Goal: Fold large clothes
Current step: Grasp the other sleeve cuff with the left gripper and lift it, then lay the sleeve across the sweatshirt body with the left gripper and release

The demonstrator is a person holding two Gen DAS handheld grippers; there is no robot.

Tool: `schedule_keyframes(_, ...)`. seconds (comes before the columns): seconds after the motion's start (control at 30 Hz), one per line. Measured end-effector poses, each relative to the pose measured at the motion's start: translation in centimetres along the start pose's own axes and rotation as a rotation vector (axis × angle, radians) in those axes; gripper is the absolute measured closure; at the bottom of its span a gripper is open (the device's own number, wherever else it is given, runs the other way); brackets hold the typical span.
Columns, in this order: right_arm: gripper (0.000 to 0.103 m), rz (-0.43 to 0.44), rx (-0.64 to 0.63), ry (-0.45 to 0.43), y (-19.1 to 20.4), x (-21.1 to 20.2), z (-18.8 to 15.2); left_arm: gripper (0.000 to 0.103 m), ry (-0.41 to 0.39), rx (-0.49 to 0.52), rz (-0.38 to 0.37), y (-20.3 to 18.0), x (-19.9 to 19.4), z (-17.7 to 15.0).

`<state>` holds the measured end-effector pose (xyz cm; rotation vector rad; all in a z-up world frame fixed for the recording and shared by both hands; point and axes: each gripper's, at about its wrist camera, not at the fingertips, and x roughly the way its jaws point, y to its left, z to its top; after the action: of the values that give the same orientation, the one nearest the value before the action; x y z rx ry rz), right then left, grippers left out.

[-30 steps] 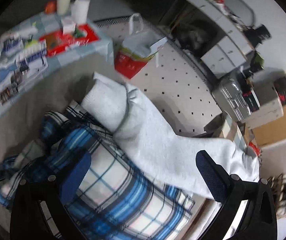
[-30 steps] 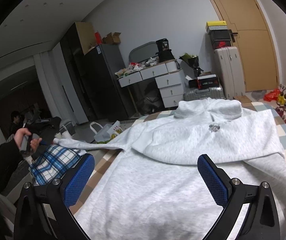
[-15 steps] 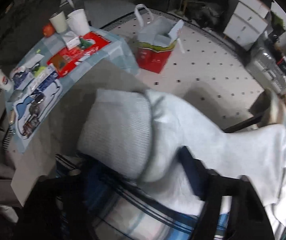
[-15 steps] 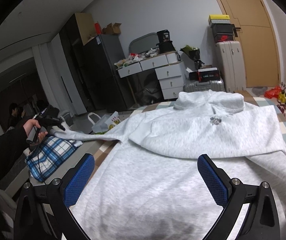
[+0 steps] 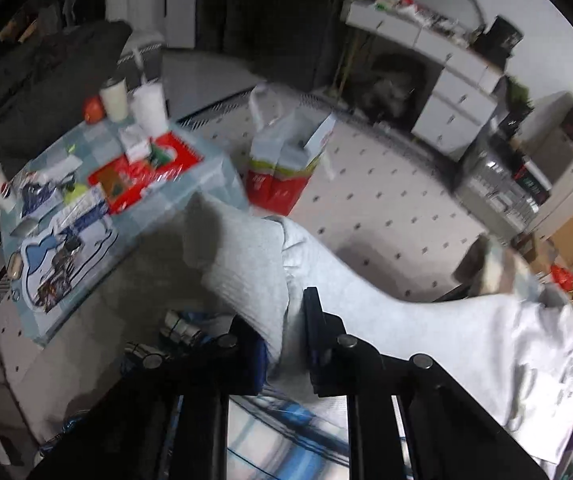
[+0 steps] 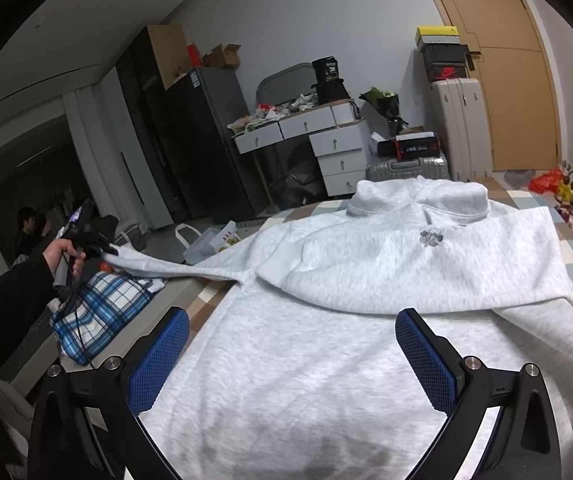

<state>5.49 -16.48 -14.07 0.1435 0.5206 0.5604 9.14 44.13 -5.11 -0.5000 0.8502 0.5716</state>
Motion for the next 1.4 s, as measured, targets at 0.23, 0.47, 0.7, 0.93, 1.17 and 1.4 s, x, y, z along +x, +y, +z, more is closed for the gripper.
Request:
schedule_keyframes(0.23,0.000,0.017,0.048,-0.027,-0.6,-1.0,0.5,0.093,-0.155,0.001,-0.131,-3.6,-6.3,1.8)
schedule_keyframes(0.47,0.000,0.026,0.100,-0.070,-1.6,-2.5,1.0,0.095,-0.349,0.246,-0.334,-16.1,-15.0,0.2)
schedule_keyframes(0.7,0.000,-0.098,0.259,-0.122,-6.4,-4.2,1.7,0.097,-0.247,0.551,-0.643,-34.8,-18.6,-7.9)
schedule_keyframes(0.93,0.000,-0.279,0.530,-0.171,-13.5,-7.3,1.2,0.098,-0.015,0.751,-0.789,-50.6,-12.6,-20.5)
schedule_keyframes(1.17,0.000,-0.371,0.679,-0.260,-18.0,-11.0,0.2,0.098,0.261,0.762,-0.790,-56.7,-0.8,-31.7)
schedule_keyframes(1.4,0.000,-0.374,0.693,-0.282,-18.5,-11.4,0.3,0.080,0.571,0.809,-0.750,-59.5,5.2,-39.6)
